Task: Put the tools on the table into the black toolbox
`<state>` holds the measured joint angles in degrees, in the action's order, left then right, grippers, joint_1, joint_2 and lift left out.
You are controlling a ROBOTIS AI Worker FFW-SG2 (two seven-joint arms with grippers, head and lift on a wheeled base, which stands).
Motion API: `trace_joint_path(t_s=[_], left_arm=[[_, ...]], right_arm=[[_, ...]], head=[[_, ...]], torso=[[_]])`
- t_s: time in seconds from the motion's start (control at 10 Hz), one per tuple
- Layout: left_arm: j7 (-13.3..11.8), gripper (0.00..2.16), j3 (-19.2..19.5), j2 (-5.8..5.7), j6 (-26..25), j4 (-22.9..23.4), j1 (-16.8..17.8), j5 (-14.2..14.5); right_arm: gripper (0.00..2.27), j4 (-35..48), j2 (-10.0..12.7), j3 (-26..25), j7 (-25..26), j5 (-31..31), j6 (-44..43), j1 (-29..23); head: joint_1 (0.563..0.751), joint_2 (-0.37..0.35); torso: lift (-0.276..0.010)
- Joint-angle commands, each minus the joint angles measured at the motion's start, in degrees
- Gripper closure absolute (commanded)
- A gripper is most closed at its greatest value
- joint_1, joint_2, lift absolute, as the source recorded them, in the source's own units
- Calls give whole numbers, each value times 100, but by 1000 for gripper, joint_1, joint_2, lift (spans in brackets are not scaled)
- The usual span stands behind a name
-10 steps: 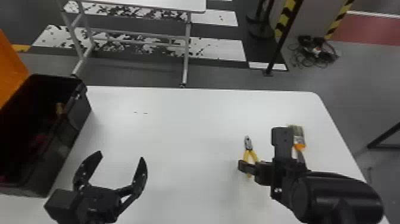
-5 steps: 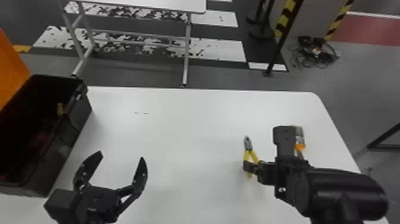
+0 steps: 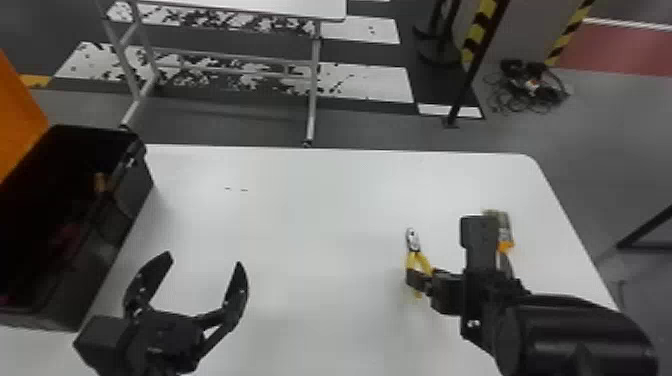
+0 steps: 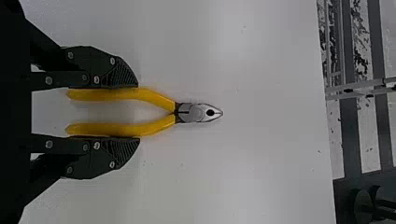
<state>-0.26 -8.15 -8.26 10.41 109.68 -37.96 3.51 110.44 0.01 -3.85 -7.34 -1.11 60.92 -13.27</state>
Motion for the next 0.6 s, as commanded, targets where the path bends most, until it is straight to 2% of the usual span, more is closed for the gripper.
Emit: trace_joint_path(t_s=[0.0, 0.2, 0.5], left_arm=[[0, 22, 6, 0, 0, 36, 8, 9], [-9, 22, 33, 0, 0, 115, 8, 9], [-159, 22, -11, 0, -211, 344, 44, 18]], right_arm=[[2240, 153, 4, -1, -22, -12, -119, -97], [2240, 329, 4, -19, -110, -39, -277, -228], [2240, 645, 4, 51, -374, -30, -1121, -606]], head=[[695, -95], [695, -91], [695, -82]], torso=[[-75], [-75], [-75]])
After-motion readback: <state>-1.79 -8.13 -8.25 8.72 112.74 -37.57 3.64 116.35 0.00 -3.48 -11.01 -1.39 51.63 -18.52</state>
